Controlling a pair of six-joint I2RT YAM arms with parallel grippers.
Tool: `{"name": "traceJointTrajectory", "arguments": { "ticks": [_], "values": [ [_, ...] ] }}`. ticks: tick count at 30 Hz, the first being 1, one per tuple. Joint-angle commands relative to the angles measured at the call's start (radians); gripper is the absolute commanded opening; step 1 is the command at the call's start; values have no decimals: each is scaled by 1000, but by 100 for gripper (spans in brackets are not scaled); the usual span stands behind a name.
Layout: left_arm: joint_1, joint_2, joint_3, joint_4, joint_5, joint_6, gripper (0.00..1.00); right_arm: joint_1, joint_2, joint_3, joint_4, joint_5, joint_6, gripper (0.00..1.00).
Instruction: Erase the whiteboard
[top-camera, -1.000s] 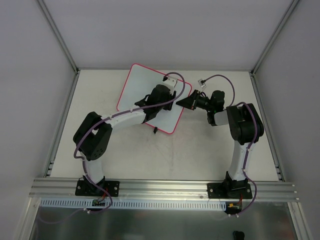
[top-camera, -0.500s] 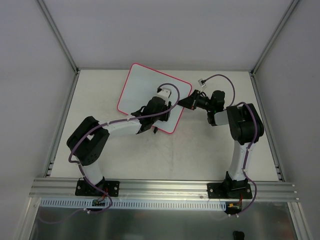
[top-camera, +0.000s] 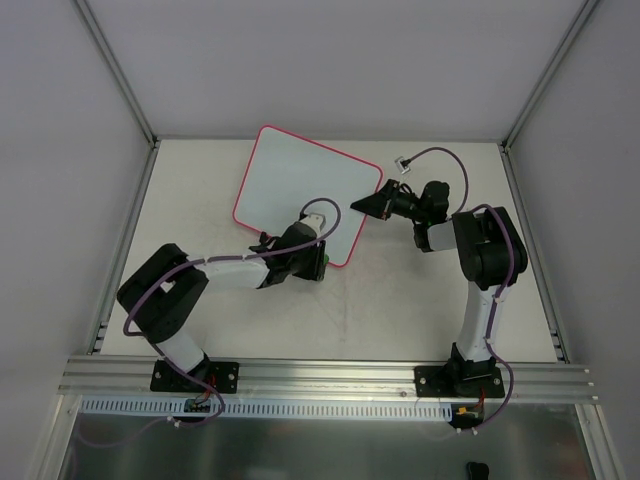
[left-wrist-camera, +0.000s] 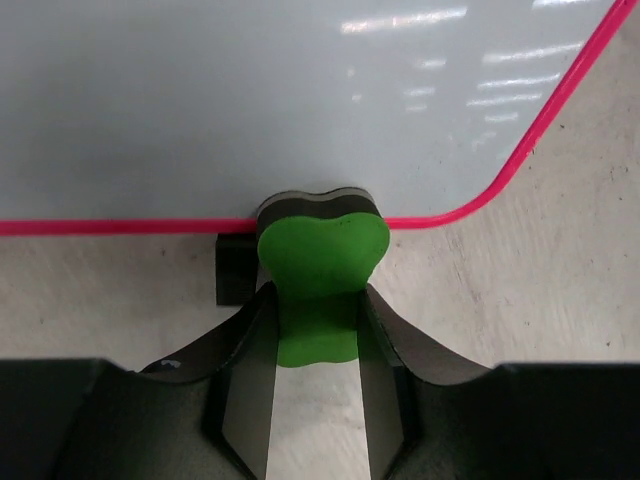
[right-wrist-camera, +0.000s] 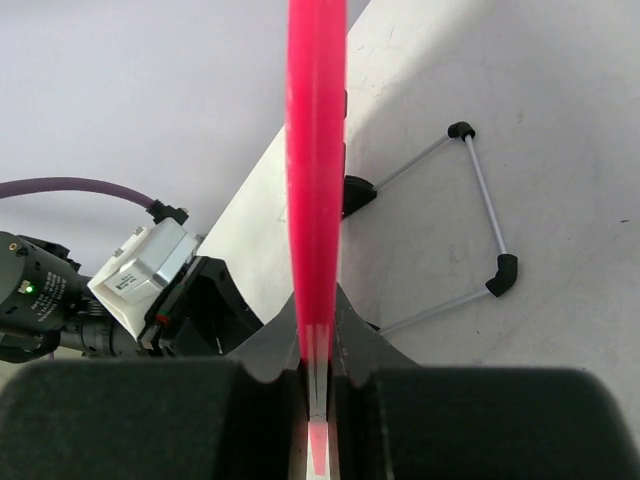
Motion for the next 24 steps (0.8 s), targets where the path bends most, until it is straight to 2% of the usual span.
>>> {"name": "traceJointTrajectory", "arguments": {
  "ticks": [1, 3, 7, 10, 13, 17, 24],
  "values": [
    [19, -72, -112, -227, -43, -74, 0, 17, -41, 6, 255, -33, -31, 0],
    [19, -159, -152, -244, -60, -92, 0, 17, -41, 8, 255, -33, -31, 0],
    [19, -465, -200, -314, -109, -117, 0, 17, -42, 6, 255, -33, -31, 0],
    [19, -630, -204, -395, -126, -121, 0, 17, -42, 8, 255, -33, -31, 0],
    [21, -718, -189, -513, -150, -144, 0, 17, -41, 8, 255, -32, -31, 0],
    [44, -730, -194, -648, -196, -215, 0, 17, -41, 6, 255, -30, -31, 0],
    [198, -703, -273, -664, -88, -252, 0, 17, -44, 5, 255, -32, -31, 0]
  ]
}}
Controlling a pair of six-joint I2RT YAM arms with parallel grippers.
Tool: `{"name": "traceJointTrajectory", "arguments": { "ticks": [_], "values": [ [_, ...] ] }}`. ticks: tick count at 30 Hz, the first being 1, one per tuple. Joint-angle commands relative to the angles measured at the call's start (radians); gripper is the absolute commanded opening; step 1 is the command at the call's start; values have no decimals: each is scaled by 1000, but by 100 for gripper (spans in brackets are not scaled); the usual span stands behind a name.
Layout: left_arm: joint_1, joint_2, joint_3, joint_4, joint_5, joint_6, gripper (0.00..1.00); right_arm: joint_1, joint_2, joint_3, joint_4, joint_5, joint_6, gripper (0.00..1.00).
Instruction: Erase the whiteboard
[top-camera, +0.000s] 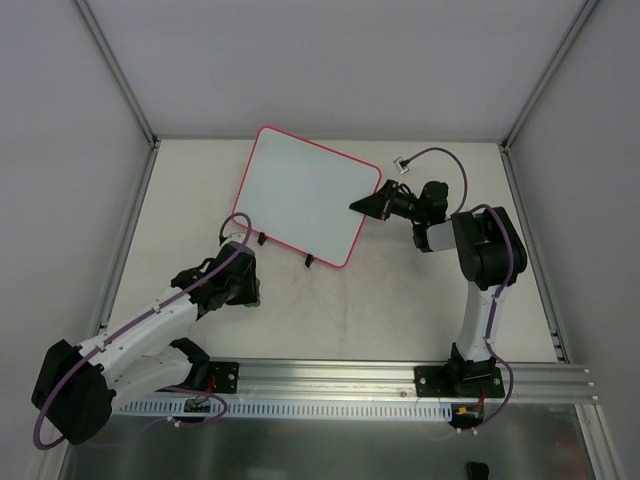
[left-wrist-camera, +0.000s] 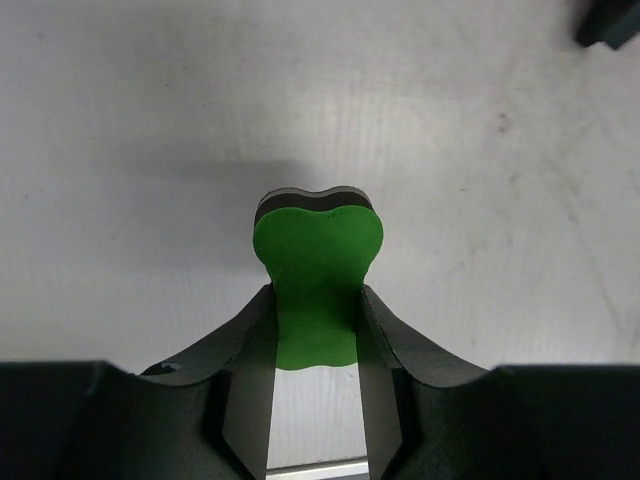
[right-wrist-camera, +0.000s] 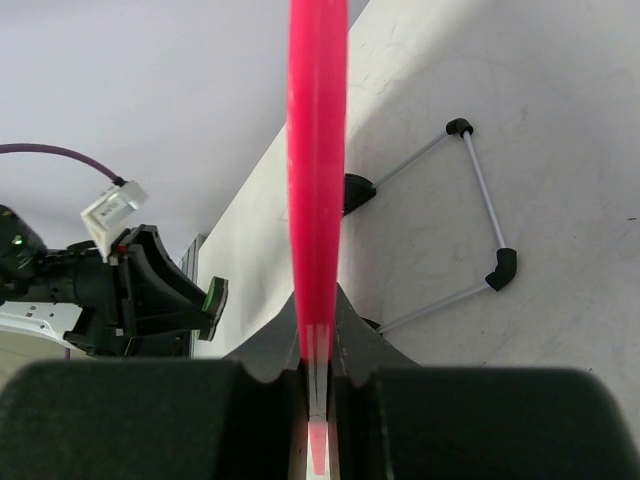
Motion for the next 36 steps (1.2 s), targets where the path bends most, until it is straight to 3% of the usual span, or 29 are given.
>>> {"name": "traceJointTrajectory", "arguments": {
  "ticks": [1, 3, 5, 8, 17, 19, 23, 29, 34, 36],
  "values": [
    [74, 11, -30, -63, 64, -40, 0, 11, -44, 5, 256, -33, -35, 1],
    [82, 22, -25, -63, 58, -40, 0, 11, -45, 5, 256, -33, -36, 0],
    [96, 40, -25, -63, 65, -45, 17, 11, -45, 2, 256, -33, -38, 0],
    [100, 90, -19, -55, 72, -45, 27, 11, -45, 2, 258, -32, -38, 0],
    [103, 215, -31, 33, 121, -20, 34, 11, -59, -13, 256, -27, -49, 1],
    [103, 196, -33, 34, 125, -19, 50, 9, -58, -13, 256, -25, -49, 6],
    [103, 127, -48, 33, 119, -22, 68, 9, -58, -15, 256, -25, -49, 13],
    [103, 45, -63, 31, 105, -26, 98, 8, -58, -15, 256, -24, -49, 14],
    [103, 13, -71, 33, 101, -31, 99, 0, -53, -15, 256, -22, -44, 17],
    [103, 5, -76, 31, 102, -31, 99, -1, -48, -15, 258, -19, -36, 24]
  ]
}}
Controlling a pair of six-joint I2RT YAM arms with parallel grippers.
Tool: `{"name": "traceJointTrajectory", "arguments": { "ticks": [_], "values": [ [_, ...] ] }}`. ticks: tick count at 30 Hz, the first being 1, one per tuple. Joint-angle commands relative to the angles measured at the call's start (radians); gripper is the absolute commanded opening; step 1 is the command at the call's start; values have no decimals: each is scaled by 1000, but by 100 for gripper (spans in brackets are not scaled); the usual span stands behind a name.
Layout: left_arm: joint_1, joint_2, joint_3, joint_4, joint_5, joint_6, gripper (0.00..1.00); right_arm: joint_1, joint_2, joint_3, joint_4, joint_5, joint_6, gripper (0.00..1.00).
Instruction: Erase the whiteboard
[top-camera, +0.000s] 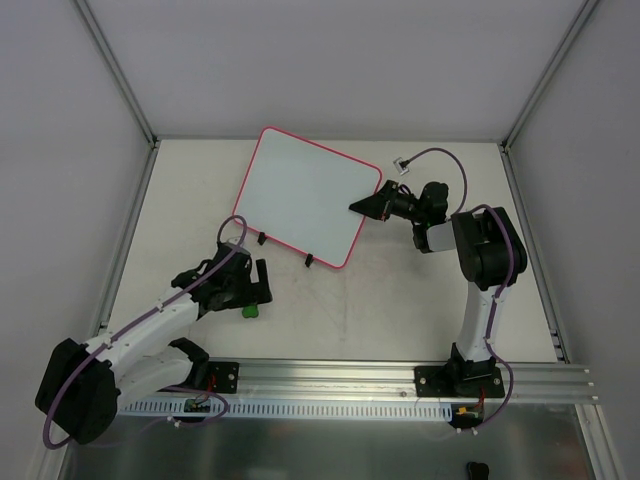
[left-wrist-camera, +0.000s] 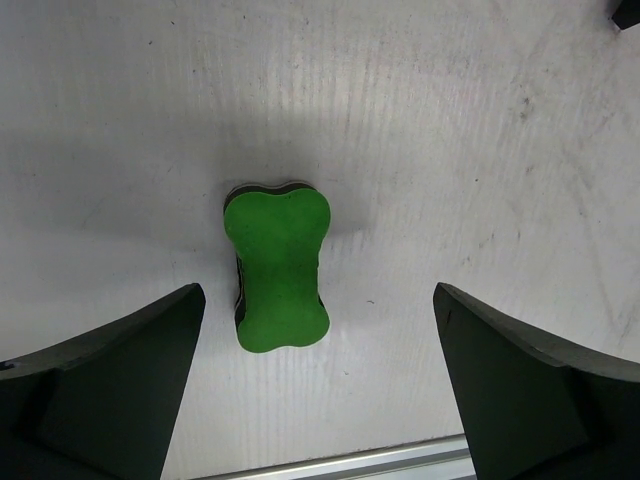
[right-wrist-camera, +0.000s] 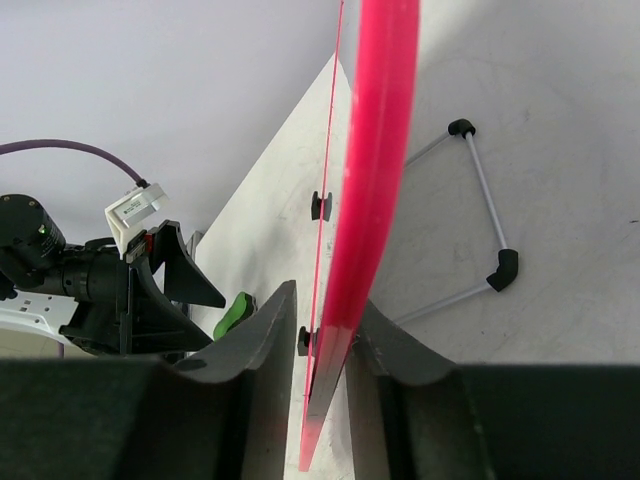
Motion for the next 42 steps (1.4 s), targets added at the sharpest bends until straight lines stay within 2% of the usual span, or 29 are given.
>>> {"name": "traceJointTrajectory", "arguments": {
  "ticks": [1, 3, 11, 15, 21, 29, 37, 42],
  "values": [
    [12, -31, -14, 1, -7, 1, 99, -6, -46, -8, 247, -15, -25, 29],
    [12, -40, -20, -1, -10, 1, 99, -11, -44, -13, 247, -8, -25, 38],
    [12, -75, -31, 1, -11, 4, 99, -23, -49, -27, 247, 0, -22, 57],
    [12, -79, -31, 1, -8, 9, 99, -34, -58, -57, 247, 14, -28, 81],
    [12, -124, -34, 1, -19, 9, 99, -64, -138, -134, 247, 32, -60, 99],
    [12, -291, -34, 6, -83, 24, 99, -95, -329, -270, 244, 38, -83, 99],
    [12, -399, -36, 10, -110, 45, 99, -179, -541, -555, 228, 135, -28, 99],
    [10, -465, -42, 16, -140, 88, 99, -208, -629, -646, 181, 158, -5, 99]
  ]
}}
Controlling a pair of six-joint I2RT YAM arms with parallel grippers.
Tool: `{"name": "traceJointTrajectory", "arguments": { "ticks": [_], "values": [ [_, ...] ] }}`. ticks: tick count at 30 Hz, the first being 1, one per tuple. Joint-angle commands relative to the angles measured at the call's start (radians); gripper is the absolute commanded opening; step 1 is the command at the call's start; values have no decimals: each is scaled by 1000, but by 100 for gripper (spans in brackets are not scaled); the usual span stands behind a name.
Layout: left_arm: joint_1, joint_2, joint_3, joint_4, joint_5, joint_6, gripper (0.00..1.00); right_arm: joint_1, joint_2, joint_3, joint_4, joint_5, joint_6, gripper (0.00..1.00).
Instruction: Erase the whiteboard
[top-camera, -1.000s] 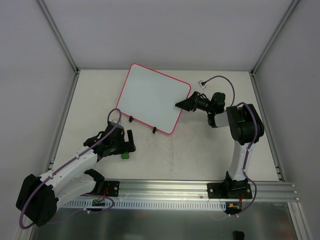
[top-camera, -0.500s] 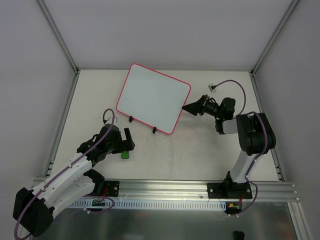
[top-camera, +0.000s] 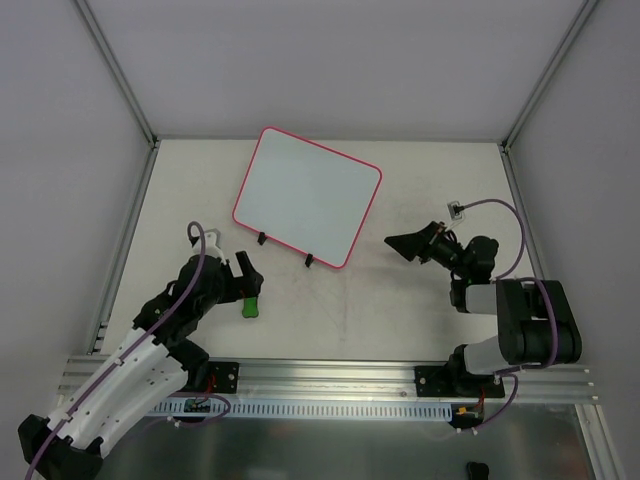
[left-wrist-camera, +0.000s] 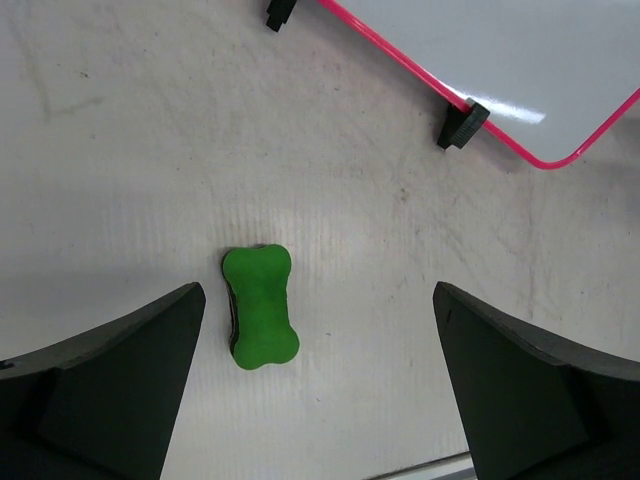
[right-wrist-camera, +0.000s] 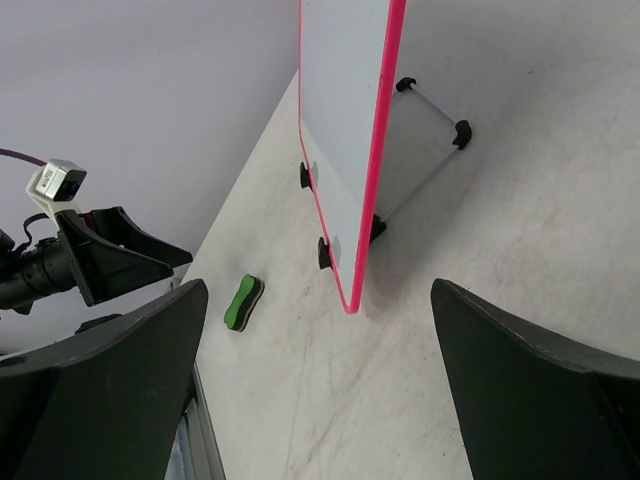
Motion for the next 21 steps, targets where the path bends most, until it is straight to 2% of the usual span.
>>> {"name": "traceJointTrajectory", "arguments": {
  "ticks": [1, 4, 6, 10, 11, 14, 17, 21],
  "values": [
    [12, -58, -11, 22, -64, 44, 99, -13, -69, -38, 145, 35, 15, 99],
    [12, -133, -34, 38, -95, 58, 99, -13, -149, -70, 4, 67, -38, 99],
    [10, -185, -51, 44, -113, 61, 99, -13, -210, -82, -206, 110, -104, 99],
    [10, -253, -75, 71, -128, 73, 99, -12, -474, -73, -606, 207, -312, 99],
    [10, -260, -79, 73, -130, 75, 99, -9, -522, -65, -762, 227, -345, 99],
    [10, -254, -85, 82, -119, 76, 99, -5, -687, -44, -984, 294, -431, 99],
    [12, -254, -89, 85, -121, 76, 99, -4, -799, -53, -1118, 371, -456, 99],
    [12, -282, -98, 87, -130, 79, 99, -2, -881, -110, -1126, 426, -436, 99]
  ]
}}
